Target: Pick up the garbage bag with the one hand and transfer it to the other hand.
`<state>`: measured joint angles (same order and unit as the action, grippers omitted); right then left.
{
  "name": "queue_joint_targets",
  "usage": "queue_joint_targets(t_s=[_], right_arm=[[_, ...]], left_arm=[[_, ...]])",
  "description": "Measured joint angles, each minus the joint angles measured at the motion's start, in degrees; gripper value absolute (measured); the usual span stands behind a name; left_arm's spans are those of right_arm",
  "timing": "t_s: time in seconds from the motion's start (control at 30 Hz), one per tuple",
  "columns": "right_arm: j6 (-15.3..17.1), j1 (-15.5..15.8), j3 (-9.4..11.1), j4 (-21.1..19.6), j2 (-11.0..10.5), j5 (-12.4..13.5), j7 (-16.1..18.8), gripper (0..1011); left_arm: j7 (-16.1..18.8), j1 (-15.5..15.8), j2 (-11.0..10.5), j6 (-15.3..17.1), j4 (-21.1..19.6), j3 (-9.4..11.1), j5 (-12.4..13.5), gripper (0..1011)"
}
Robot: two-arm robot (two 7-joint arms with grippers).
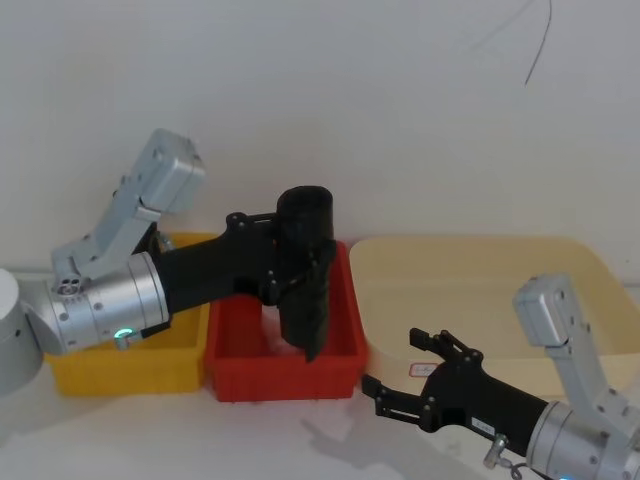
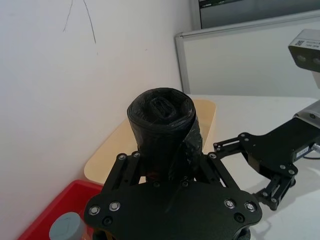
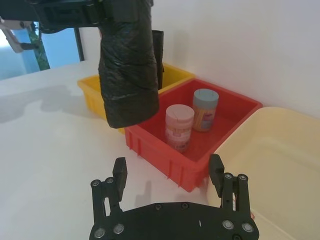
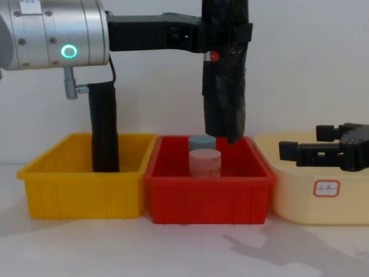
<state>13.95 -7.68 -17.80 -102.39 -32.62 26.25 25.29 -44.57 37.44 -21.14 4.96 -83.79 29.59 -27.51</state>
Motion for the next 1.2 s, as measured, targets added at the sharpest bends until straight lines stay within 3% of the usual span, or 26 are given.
queue_joint_targets(t_s=[1.2], right_arm=[[-2.2, -4.1, -3.1, -0.3, 1.4, 1.3, -0.1, 1000]], left_arm=[[0.9, 1.4, 2.1, 1.6, -0.4, 2.6, -2.9, 381]])
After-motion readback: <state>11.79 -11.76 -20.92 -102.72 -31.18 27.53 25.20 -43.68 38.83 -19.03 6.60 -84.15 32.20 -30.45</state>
